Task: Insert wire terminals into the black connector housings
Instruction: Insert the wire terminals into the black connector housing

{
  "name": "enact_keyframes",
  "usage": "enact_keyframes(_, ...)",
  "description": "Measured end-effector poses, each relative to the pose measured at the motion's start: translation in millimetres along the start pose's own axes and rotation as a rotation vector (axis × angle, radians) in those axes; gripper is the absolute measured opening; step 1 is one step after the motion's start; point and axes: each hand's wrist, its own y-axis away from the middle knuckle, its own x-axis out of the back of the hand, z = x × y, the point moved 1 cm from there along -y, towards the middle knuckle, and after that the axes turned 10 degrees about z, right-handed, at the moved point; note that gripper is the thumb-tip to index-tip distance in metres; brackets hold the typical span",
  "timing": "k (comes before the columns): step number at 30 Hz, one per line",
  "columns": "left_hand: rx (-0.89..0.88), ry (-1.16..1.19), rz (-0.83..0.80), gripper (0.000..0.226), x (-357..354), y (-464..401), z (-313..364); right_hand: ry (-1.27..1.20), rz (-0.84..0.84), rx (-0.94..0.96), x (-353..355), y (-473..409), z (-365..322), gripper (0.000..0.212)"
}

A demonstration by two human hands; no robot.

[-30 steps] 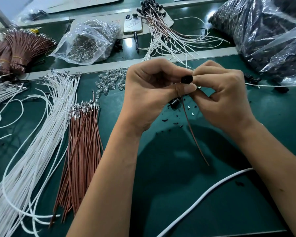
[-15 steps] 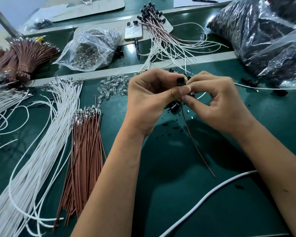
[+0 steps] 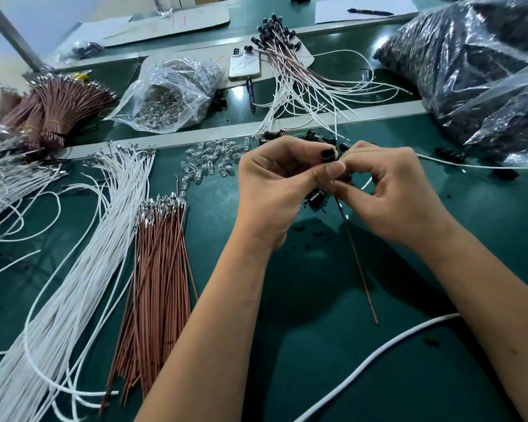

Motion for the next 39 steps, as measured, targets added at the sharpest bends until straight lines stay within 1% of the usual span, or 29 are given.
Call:
enact_keyframes(4, -0.019, 0.007, 0.024, 0.027, -2, -1, 1, 0.017, 0.02, -0.014, -1, 1, -1, 0.008)
enact_keyframes(7, 0.011, 0.014, 0.072, 0.023, -2, -4, 4, 0.017, 0.107, -0.043, -2, 2, -4, 0.006)
enact_keyframes(8, 0.042, 0.006, 0.106, 0.022, 0, -5, 4, 0.057, 0.145, -0.021, -1, 2, -6, 0.008)
enact_keyframes(11, 0.137, -0.059, 0.235, 0.018, 8, -8, 3, 0.227, 0.274, 0.063, -1, 1, -10, 0.025)
enact_keyframes(13, 0.172, -0.087, 0.309, 0.018, 13, -10, 2, 0.259, 0.32, 0.103, -2, 1, -13, 0.027)
enact_keyframes(15, 0.197, -0.089, 0.347, 0.019, 15, -11, 1, 0.291, 0.28, 0.12, -7, 4, -15, 0.031)
enact_keyframes(19, 0.243, -0.073, 0.381, 0.02, 14, -11, -1, 0.325, 0.147, 0.049, -17, 7, -13, 0.029)
enact_keyframes(25, 0.3, -0.036, 0.371, 0.02, 10, -10, -3, 0.375, 0.177, -0.033, -14, 7, -10, 0.021)
enact_keyframes(31, 0.318, -0.012, 0.39, 0.021, 11, -10, -3, 0.291, 0.153, -0.005, -16, 8, -11, 0.019)
enact_keyframes(34, 0.317, -0.023, 0.392, 0.02, 10, -10, -4, 0.303, 0.106, 0.008, -18, 7, -10, 0.018)
enact_keyframes(39, 0.317, 0.017, 0.449, 0.019, 7, -9, -7, 0.299, 0.025, 0.056, -18, 6, -12, 0.022)
